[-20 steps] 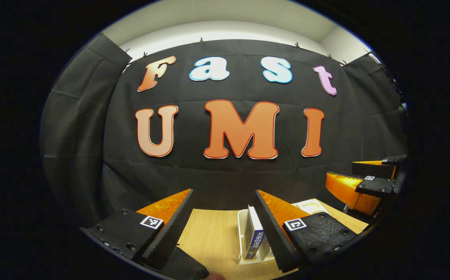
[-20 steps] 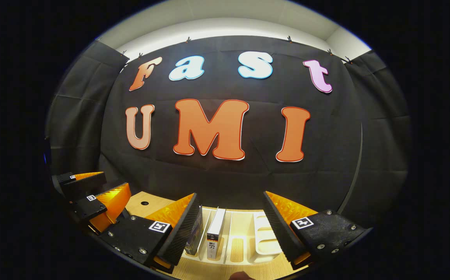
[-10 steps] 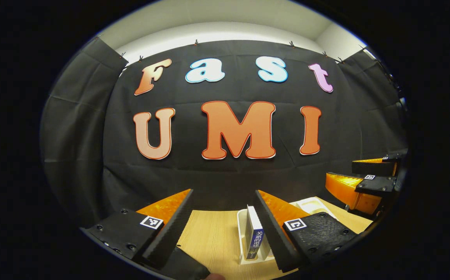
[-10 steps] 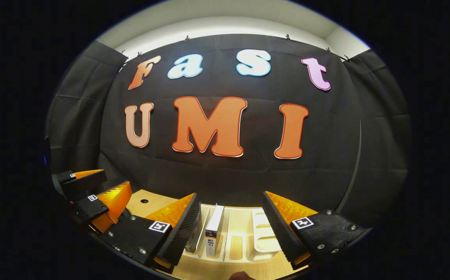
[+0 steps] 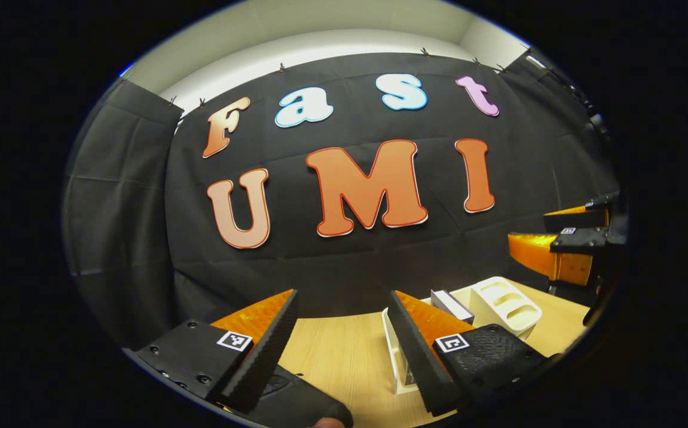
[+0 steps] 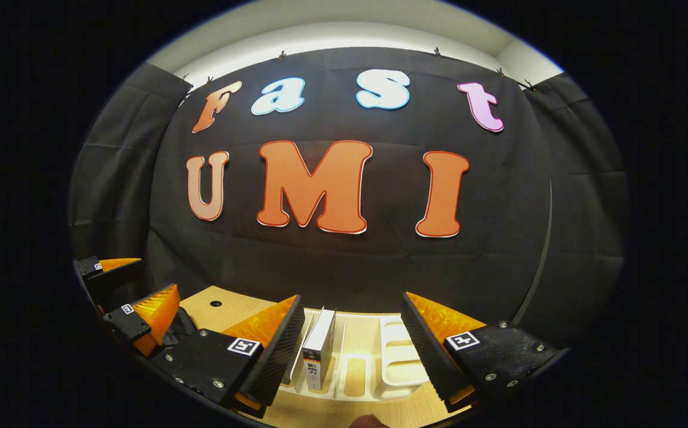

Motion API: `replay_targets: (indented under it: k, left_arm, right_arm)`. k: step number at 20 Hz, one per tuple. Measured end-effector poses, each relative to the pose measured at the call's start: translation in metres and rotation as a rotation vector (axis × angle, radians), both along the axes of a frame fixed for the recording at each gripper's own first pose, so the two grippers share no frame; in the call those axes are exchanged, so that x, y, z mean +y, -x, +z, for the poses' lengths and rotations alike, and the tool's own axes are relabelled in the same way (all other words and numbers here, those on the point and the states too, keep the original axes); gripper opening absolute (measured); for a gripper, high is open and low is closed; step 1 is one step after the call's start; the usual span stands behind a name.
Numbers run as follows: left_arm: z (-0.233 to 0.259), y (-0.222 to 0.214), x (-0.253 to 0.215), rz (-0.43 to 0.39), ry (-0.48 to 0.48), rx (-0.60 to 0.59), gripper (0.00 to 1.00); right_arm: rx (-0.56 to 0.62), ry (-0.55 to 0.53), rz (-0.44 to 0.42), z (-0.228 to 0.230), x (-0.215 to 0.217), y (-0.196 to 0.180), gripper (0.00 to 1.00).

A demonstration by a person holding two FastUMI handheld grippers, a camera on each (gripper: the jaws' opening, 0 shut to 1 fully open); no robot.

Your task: Open the schoolbag, grab two books from the bookshelf and put them into the schoolbag.

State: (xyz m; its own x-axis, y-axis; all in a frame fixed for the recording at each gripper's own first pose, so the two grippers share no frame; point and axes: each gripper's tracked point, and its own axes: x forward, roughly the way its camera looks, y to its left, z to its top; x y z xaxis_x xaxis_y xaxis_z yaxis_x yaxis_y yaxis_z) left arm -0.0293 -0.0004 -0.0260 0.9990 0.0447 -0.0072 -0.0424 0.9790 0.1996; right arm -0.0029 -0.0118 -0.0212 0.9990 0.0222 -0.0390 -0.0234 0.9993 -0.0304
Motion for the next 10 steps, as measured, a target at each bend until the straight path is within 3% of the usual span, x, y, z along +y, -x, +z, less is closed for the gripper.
replay_targets:
  k: [10]
  left_arm:
    - [-0.103, 0.036, 0.020, 0.069, -0.360, 0.195, 0.98]
  right_arm:
    - [0.008, 0.048, 0.022, -0.023, -0.024, -0.019, 0.98]
